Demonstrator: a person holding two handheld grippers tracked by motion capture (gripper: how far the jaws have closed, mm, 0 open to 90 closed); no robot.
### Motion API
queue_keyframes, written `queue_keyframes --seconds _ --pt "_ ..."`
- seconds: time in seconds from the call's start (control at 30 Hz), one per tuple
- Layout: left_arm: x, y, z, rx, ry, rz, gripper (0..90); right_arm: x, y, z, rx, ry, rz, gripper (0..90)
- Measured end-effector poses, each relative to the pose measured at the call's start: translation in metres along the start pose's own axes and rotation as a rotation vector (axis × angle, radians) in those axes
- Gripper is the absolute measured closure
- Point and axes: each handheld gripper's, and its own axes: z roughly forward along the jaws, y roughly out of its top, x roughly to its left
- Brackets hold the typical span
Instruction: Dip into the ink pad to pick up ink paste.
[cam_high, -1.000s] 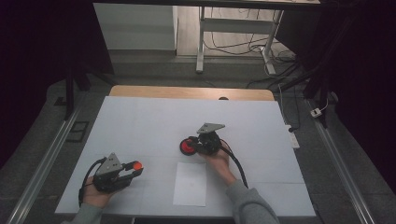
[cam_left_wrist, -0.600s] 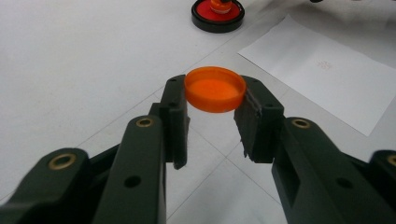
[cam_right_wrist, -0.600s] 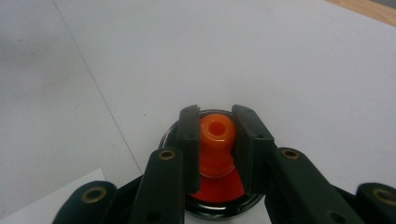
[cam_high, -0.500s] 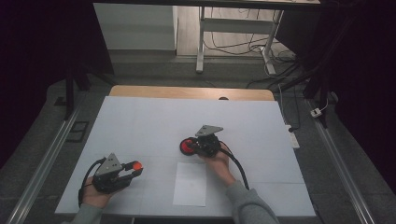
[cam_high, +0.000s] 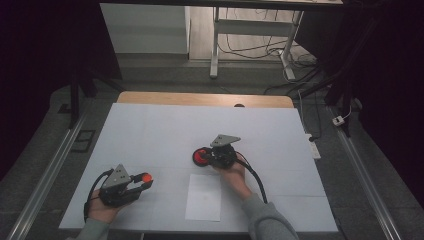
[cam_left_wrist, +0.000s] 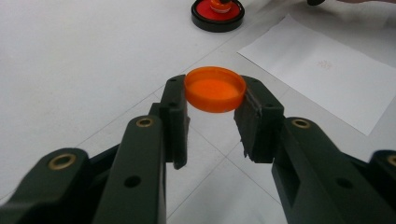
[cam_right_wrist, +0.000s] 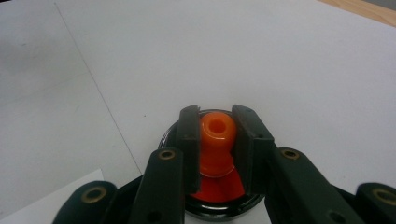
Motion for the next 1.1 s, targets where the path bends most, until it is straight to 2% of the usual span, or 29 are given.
queue_keyframes --seconds 0.37,0.4,0.47,0.53,0.67,0.87,1.1 --pt "0.001 0.0 0.0 -0.001 0.002 0.0 65.3 -0.001 0.0 -0.001 -0.001 0.009 0.006 73.7" --pt "0.001 0.0 -0.001 -0.002 0.004 -0.002 65.3 -0.002 0.001 -0.002 -0.004 0.021 0.022 73.8" --pt "0.002 0.0 -0.001 -0.003 0.003 -0.005 65.3 -0.005 0.003 -0.009 -0.071 0.046 0.067 73.8" --pt "0.003 -0.001 -0.001 -0.003 0.006 -0.008 65.3 -0.006 0.01 -0.018 -0.12 0.033 0.068 73.8" --pt "0.001 0.0 -0.001 -0.002 0.005 0.001 65.2 -0.002 0.017 -0.026 -0.148 0.031 0.051 73.8" --pt "0.001 0.0 0.0 -0.001 0.005 -0.002 65.2 0.001 0.02 -0.023 -0.123 0.019 0.017 73.8" --pt "0.001 0.0 0.0 -0.001 0.007 -0.002 65.2 0.0 0.015 -0.009 -0.07 0.007 0.009 73.7"
